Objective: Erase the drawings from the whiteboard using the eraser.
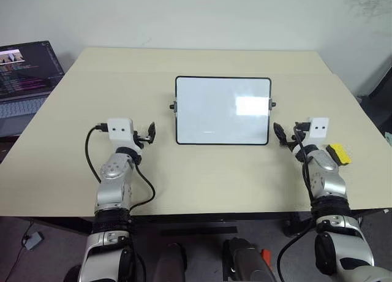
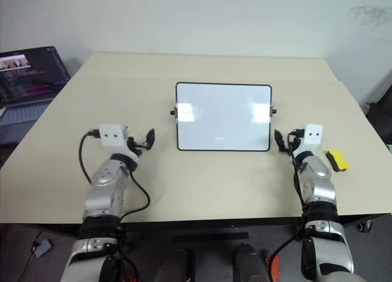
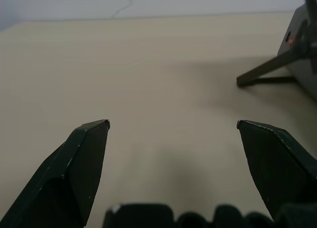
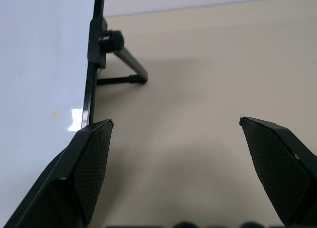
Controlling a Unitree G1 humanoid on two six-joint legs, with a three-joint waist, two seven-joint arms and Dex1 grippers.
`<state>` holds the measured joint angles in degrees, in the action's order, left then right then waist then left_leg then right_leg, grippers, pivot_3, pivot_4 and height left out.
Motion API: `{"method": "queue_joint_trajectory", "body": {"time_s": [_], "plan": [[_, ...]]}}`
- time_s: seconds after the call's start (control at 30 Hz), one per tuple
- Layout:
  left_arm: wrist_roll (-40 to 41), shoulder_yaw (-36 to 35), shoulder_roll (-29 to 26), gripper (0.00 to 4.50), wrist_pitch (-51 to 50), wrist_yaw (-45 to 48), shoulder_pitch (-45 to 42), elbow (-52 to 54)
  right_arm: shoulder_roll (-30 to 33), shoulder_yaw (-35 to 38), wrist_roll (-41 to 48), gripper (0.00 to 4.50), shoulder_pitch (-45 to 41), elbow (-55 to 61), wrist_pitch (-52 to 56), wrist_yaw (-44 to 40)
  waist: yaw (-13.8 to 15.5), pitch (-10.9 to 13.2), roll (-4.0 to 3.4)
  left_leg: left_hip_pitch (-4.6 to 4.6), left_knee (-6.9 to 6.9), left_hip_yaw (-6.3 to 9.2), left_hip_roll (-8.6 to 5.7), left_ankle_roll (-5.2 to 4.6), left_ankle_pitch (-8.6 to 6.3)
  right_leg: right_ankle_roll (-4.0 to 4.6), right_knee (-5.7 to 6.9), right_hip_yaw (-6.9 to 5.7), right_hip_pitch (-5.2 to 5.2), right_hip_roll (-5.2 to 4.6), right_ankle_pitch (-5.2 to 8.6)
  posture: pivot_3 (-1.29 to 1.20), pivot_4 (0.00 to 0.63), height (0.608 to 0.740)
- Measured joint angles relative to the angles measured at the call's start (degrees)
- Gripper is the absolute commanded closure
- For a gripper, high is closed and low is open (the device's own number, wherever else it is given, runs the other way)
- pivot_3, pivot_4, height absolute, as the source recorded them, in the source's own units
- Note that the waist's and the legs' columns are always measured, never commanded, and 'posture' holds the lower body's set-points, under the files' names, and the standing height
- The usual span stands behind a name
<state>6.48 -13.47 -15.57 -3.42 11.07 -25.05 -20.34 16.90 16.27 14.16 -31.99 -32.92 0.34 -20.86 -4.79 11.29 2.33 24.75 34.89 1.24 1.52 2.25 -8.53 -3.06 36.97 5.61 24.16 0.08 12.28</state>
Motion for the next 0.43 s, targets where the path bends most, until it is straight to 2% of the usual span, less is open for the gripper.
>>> {"method": "queue_joint_trajectory", "body": {"time_s": [0.43], "plan": [[0.36,0.75,0.86,0.0,2.71,0.74,-0.34,-2.53,-1.73,0.39,0.51,0.02,1.7,-1.13,-3.11,1.25,0.0,0.0,0.0,0.0,-0.02,0.01,0.0,0.0,0.0,0.01,0.0,-0.01,0.0,0.0,0.0,0.0,0.15,0.74]]}}
